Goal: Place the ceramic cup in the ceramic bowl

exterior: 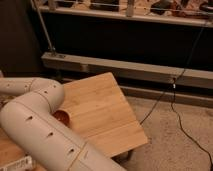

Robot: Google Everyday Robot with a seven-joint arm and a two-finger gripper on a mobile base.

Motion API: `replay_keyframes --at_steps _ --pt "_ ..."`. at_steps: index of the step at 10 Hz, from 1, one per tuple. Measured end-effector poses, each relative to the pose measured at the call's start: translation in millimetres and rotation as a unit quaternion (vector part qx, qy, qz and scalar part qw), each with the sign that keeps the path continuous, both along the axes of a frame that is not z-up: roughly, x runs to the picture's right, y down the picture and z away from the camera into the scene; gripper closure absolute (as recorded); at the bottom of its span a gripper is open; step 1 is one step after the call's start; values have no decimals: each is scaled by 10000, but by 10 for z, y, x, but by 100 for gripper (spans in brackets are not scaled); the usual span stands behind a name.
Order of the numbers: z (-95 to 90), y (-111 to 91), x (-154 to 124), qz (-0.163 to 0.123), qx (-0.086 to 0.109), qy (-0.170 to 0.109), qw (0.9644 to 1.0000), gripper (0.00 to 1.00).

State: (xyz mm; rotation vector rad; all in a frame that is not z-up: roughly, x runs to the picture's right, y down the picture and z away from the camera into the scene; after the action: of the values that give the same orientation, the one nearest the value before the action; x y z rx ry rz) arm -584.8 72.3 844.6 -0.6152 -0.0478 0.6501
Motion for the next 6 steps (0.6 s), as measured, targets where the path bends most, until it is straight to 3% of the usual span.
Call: replay_keyframes --at_steps 2,4,6 --pt "103 -9 23 12 -36 35 10000 35" --pt "178 122 -3 -48 -253 -51 9997 38" --pt "204 337 -46 -213 -537 -147 9982 57"
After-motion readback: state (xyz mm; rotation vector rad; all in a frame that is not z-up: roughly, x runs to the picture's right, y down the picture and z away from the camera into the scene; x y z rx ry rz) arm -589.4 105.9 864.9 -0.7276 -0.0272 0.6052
